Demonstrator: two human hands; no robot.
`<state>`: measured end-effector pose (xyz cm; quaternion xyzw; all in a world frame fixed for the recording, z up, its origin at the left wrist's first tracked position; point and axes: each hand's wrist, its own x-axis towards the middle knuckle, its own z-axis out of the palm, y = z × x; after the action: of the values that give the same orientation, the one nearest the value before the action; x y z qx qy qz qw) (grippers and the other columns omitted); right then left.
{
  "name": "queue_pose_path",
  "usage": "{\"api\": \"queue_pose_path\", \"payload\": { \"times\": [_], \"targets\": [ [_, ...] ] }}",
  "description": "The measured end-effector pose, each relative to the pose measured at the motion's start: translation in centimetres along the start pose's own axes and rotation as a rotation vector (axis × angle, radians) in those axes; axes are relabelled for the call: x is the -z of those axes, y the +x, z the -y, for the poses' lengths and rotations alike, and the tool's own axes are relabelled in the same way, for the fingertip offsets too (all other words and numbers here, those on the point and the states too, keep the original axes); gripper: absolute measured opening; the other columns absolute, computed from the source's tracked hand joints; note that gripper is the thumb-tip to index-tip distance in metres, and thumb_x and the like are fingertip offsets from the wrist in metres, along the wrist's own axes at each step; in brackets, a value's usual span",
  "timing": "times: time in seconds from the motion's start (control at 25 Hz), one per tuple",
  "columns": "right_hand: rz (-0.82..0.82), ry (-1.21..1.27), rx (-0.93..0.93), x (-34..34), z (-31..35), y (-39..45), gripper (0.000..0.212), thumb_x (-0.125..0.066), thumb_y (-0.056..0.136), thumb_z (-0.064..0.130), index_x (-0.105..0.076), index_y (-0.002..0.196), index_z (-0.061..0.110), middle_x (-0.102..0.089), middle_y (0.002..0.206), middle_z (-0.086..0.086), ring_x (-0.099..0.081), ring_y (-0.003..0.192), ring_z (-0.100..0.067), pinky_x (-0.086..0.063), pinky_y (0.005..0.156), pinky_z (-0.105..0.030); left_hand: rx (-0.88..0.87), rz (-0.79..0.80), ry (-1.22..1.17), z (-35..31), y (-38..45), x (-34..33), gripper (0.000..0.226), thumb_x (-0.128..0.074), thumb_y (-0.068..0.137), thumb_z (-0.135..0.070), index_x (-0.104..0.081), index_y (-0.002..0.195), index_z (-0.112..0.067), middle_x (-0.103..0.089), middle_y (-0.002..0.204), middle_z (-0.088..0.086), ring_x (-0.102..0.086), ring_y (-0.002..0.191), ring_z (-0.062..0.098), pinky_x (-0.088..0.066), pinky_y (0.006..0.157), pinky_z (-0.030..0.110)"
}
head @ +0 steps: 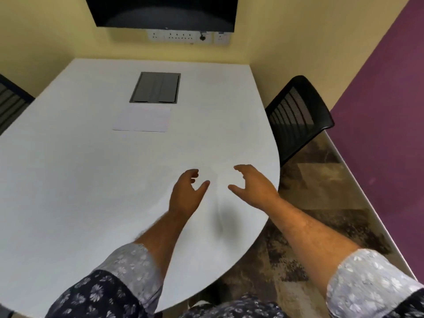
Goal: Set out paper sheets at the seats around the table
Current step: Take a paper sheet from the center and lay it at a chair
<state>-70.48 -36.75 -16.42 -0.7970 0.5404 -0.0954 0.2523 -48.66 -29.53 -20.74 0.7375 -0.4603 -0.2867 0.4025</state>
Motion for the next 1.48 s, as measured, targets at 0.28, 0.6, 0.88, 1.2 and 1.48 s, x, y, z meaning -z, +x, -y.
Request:
{"api": "queue_pose_path", "payload": {
  "times": [0.28,0.6,0.88,1.2,1.48],
  "targets": [
    [0.168,-0.051,0.185,-2.3,3.9,13.3,0.068,-0.069,0.088,0.059,-0.050,0.146,0.028,-0.056,0.146,0.007,-0.063,0.123,-0.017,-0.052,0.099,-0.037,0.305,-0.111,-0.266,3.5,3.4,1.5,0.050,-0.079,0.090,-0.034,-0.059,0.135,-0.024,-0.065,0.130,-0.007,-0.065,0.113,0.015,-0.049,0.079,0.019],
    [0.293,0.071,0.401,-4.7,6.9,30.0,0.047,-0.072,0.090,0.047,-0.063,0.131,0.025,-0.067,0.124,0.008,-0.067,0.100,-0.013,-0.054,0.087,-0.034,0.496,-0.393,-0.413,1.6,14.1,3.2,0.045,-0.076,0.092,-0.034,-0.060,0.133,-0.025,-0.067,0.128,-0.006,-0.068,0.106,0.008,-0.052,0.084,0.027],
    [0.412,0.183,0.472,-7.3,4.8,41.0,0.032,-0.072,0.092,0.038,-0.067,0.121,0.026,-0.070,0.112,0.010,-0.067,0.091,-0.010,-0.058,0.084,-0.033,0.625,-0.548,-0.402,2.2,22.8,-1.1,0.059,-0.077,0.092,-0.029,-0.049,0.144,-0.027,-0.061,0.134,-0.006,-0.067,0.106,0.010,-0.056,0.089,0.032],
    [0.383,0.339,0.394,-11.3,3.2,55.1,0.024,-0.076,0.090,0.030,-0.071,0.111,0.020,-0.073,0.097,0.005,-0.070,0.085,-0.012,-0.060,0.084,-0.033,0.660,-0.497,-0.385,5.5,36.5,-2.8,0.050,-0.080,0.090,-0.024,-0.060,0.136,-0.025,-0.061,0.136,-0.006,-0.062,0.125,0.013,-0.053,0.088,0.027],
    [0.357,0.393,0.339,-16.2,3.0,63.6,0.018,-0.074,0.091,0.022,-0.072,0.108,0.016,-0.071,0.091,0.006,-0.067,0.083,-0.009,-0.058,0.083,-0.030,0.720,-0.440,-0.183,10.0,44.0,-6.3,0.074,-0.080,0.088,-0.013,-0.046,0.153,-0.022,-0.041,0.161,0.000,-0.039,0.149,0.017,-0.034,0.121,0.030]
  ]
}}
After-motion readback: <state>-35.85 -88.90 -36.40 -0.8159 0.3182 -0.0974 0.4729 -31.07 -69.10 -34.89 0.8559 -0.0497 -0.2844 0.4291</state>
